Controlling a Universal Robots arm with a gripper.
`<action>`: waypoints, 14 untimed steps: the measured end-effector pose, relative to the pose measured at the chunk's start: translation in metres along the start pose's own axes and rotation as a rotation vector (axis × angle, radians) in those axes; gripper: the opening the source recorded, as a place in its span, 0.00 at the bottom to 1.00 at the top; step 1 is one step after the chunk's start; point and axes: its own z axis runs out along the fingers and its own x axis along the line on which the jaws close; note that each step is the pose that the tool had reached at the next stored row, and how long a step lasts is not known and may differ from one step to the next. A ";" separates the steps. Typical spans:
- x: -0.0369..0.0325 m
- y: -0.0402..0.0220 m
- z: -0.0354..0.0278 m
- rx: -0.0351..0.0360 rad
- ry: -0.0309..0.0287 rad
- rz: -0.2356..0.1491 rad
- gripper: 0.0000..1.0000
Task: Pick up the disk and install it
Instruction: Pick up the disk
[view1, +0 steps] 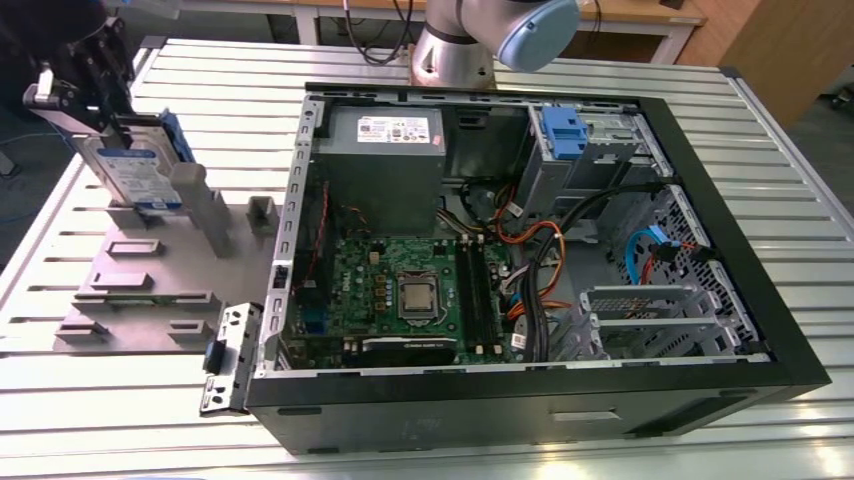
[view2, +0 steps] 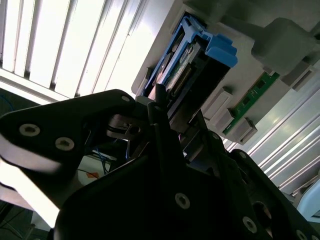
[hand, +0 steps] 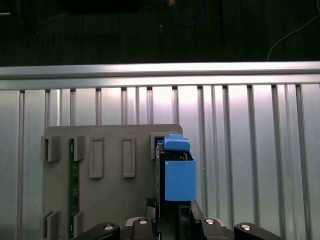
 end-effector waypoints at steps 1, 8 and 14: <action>0.0000 0.0000 -0.0007 0.0001 -0.0001 0.000 0.35; -0.0002 0.0004 -0.0076 0.0001 -0.0001 0.000 0.35; -0.0003 0.0006 -0.0120 0.0003 -0.0002 0.000 0.35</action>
